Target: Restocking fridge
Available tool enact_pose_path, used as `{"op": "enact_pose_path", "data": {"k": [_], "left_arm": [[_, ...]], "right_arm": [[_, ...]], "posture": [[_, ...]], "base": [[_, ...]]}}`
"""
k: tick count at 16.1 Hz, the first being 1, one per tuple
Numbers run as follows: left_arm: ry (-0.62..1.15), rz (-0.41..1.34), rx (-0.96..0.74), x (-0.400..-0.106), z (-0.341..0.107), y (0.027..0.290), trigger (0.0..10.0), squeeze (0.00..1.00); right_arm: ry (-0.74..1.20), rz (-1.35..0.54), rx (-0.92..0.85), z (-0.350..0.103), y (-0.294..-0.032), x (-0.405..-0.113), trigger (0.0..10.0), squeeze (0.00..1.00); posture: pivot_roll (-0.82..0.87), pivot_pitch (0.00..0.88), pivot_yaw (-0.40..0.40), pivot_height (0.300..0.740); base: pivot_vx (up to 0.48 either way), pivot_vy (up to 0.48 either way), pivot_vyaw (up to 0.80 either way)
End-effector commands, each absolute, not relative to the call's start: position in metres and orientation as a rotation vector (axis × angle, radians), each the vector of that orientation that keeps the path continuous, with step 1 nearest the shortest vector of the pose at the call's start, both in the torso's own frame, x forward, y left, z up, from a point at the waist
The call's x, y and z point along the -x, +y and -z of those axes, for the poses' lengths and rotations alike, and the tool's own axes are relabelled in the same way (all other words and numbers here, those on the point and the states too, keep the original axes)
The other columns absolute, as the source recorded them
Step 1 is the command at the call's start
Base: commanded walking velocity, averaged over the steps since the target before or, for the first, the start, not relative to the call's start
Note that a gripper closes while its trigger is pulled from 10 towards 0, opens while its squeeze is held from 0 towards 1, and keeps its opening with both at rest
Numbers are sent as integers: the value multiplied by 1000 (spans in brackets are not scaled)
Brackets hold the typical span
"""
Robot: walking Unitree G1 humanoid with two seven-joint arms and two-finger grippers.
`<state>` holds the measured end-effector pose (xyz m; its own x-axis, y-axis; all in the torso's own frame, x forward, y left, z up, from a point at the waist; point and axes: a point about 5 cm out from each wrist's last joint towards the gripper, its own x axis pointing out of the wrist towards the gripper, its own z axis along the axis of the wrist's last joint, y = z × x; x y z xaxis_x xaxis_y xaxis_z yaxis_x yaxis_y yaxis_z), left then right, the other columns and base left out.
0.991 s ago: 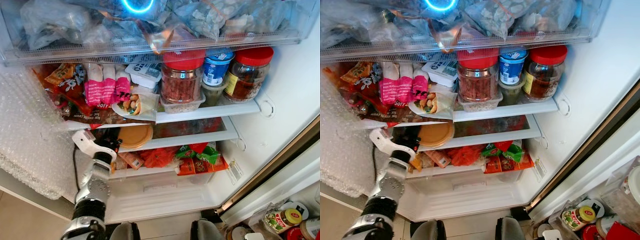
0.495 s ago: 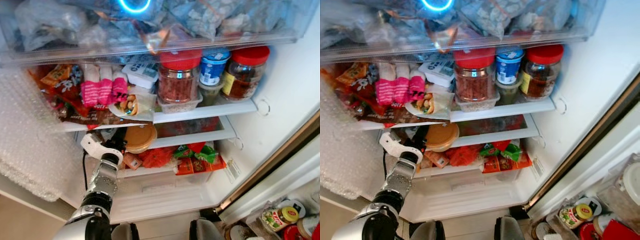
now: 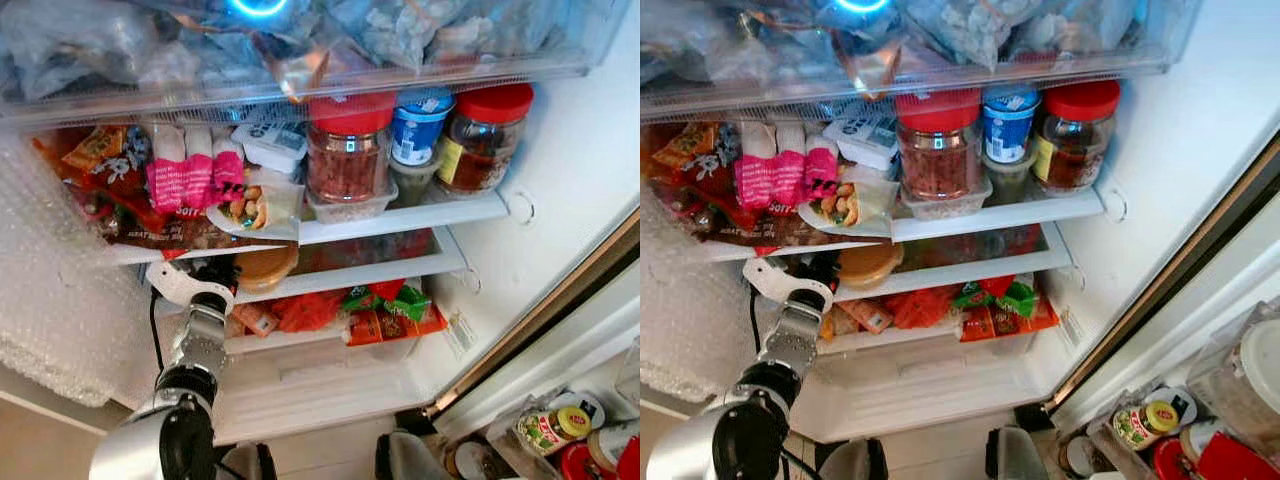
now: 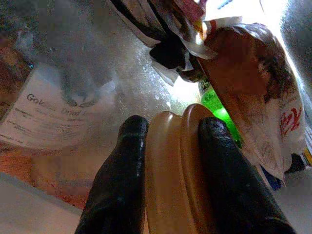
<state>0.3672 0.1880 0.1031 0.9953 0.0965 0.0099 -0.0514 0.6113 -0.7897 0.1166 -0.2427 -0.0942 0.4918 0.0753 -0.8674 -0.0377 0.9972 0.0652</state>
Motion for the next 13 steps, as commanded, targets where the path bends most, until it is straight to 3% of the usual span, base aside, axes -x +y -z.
{"op": "enact_pose_path", "data": {"k": [1,3,4,5,13], "left_arm": [[-70,-119,888,-371,-110,195,10000,0],[-72,-125,881,-373,-112,196,10000,0],[-75,-125,882,-373,-113,196,10000,463],[-65,-122,881,-374,-113,196,10000,1000],[-106,-110,918,-377,-120,196,10000,1000]], "right_arm": [[1067,-56,-46,95,-246,-110,10000,0],[1060,-60,-45,94,-247,-111,10000,0],[1059,-63,-44,94,-247,-111,10000,0],[1060,-65,-43,94,-247,-112,10000,0],[1062,-67,-48,95,-245,-112,10000,0]], "posture": [[-192,159,-6,636],[-193,158,-9,636],[-191,157,-11,636],[-189,155,-11,636],[-189,142,-3,636]], "base": [[0,0,0],[0,0,0],[0,0,0],[0,0,0],[0,0,0]]}}
